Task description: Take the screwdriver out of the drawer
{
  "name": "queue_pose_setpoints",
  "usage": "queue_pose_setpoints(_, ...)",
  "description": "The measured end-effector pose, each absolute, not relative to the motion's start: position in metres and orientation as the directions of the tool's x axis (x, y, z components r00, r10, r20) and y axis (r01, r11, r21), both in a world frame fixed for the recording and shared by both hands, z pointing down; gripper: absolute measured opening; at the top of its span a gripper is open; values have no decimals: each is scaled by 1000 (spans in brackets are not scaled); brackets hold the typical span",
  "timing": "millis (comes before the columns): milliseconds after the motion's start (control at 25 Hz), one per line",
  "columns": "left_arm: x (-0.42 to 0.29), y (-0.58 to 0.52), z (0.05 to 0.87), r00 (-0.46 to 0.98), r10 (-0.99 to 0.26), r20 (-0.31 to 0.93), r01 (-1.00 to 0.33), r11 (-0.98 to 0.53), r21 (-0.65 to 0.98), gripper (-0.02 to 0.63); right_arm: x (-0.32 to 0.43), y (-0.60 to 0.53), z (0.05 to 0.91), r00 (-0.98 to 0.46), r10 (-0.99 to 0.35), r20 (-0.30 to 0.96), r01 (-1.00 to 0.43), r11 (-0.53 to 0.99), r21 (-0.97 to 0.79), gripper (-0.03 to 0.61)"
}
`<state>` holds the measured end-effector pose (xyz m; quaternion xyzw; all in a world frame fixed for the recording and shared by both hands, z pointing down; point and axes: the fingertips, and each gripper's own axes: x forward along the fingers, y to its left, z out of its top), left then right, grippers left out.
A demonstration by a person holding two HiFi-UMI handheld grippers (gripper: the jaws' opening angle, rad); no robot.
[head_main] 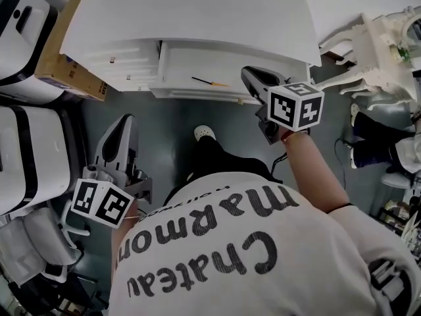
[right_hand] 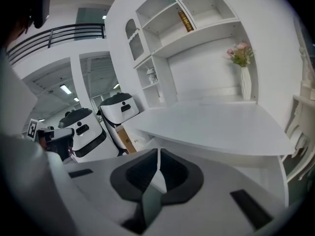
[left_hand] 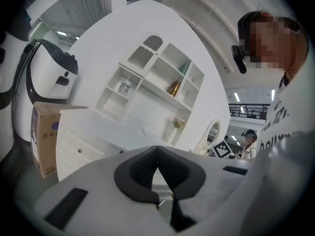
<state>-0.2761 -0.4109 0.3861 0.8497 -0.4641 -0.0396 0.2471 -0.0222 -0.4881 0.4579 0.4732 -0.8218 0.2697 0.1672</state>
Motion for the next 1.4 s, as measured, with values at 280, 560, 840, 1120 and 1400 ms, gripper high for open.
queue_pose_setpoints(280, -271, -456, 390, 492, -848, 199, -820, -373, 435, 23, -51, -549, 498, -580, -503, 641, -736, 661, -148, 37)
queue_pose_setpoints(560, -298, -474, 409, 336, -894, 297, -883, -189, 430, 23, -80, -560, 584, -554, -132, 822, -444, 882, -158, 38)
queue_pose_setpoints(840, -312, -483, 423, 256, -906, 336, -899, -96, 427, 23, -78, -541, 647, -442, 142, 886, -303, 906, -297, 166)
queue_pose_setpoints(1120, -313, -494, 427, 237, -906, 351, -904, -74, 421, 23, -66, -526, 685, -312, 245, 918, -290, 896, -338, 166)
queue_pose_setpoints(1400, -311, -501, 420, 233, -906, 354, -913, -78, 401, 23, -64, -526, 694, -283, 255, 924, -308, 888, -340, 160)
